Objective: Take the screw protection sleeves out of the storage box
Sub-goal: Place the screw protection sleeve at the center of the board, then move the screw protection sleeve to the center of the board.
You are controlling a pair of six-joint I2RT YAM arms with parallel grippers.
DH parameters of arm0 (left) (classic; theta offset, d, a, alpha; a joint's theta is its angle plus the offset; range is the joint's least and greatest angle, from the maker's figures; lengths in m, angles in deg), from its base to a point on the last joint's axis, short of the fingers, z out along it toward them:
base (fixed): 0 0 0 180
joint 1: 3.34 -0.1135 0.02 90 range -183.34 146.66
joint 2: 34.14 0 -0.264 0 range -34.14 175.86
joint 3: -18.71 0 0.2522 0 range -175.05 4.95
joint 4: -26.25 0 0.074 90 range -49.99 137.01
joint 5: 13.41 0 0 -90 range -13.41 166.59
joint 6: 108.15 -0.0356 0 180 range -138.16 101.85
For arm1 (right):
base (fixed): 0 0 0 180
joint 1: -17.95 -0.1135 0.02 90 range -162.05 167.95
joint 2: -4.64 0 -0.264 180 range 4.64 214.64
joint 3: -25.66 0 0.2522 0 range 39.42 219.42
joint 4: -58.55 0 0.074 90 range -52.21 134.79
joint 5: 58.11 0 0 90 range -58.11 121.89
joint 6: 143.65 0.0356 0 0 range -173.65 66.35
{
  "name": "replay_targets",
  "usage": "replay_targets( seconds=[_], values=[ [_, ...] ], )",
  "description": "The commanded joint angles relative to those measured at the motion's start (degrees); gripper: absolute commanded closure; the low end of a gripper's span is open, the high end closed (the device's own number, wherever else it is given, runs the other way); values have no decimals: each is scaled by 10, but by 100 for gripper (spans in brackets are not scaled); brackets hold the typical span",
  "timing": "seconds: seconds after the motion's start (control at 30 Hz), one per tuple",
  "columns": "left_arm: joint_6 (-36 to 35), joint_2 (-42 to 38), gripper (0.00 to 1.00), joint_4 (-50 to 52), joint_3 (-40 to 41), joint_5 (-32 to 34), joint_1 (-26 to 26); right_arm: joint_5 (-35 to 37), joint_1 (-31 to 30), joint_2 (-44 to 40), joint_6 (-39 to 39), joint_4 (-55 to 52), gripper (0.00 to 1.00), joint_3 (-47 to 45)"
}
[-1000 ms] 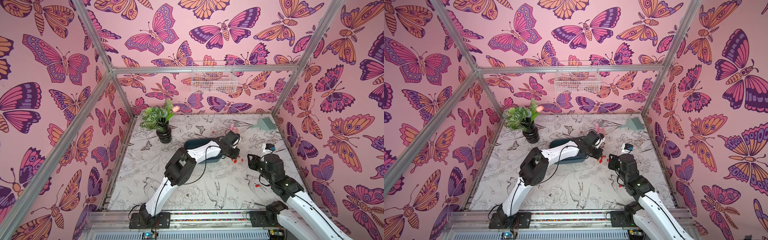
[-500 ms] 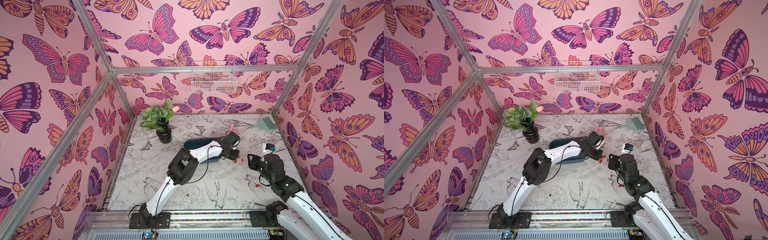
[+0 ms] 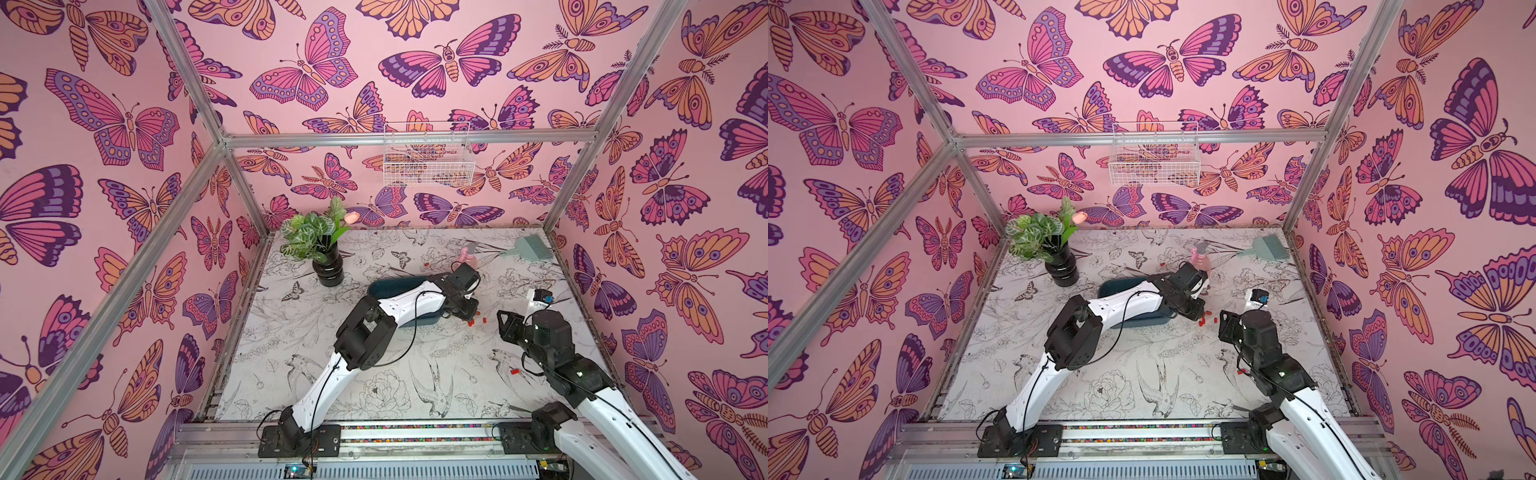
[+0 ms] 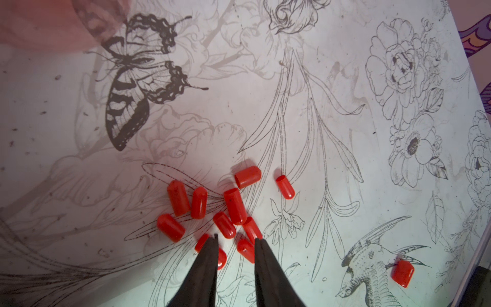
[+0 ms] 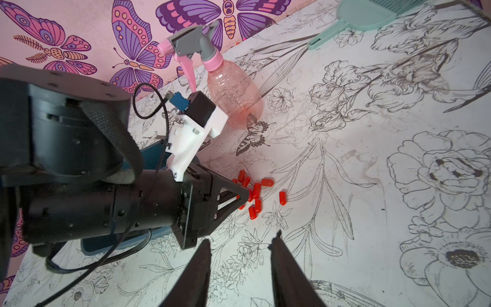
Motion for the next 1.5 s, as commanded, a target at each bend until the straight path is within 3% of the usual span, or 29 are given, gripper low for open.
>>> replay_targets(
  seconds=[0.0, 0.17, 0.37, 0.63, 0.97, 1.47],
  values=[
    [-10, -26, 70, -8, 8, 26, 5, 7, -4, -3, -21, -118, 57, 73],
    [-12, -82, 70, -82, 71, 16, 8, 38, -4, 32, -28, -271, 57, 151],
    [-32, -136, 69, -122, 133, -14, 19, 12, -5, 16, 33, -318, 52, 170],
    [-40, -171, 67, -127, 192, -148, 45, 86, -4, -21, 44, -331, 49, 212],
    [-25, -92, 67, -121, 129, -154, 102, 245, -4, -96, 6, -331, 51, 288],
    [-36, -20, 66, -89, 65, -113, 136, 260, -5, -130, -8, -320, 57, 269]
  ],
)
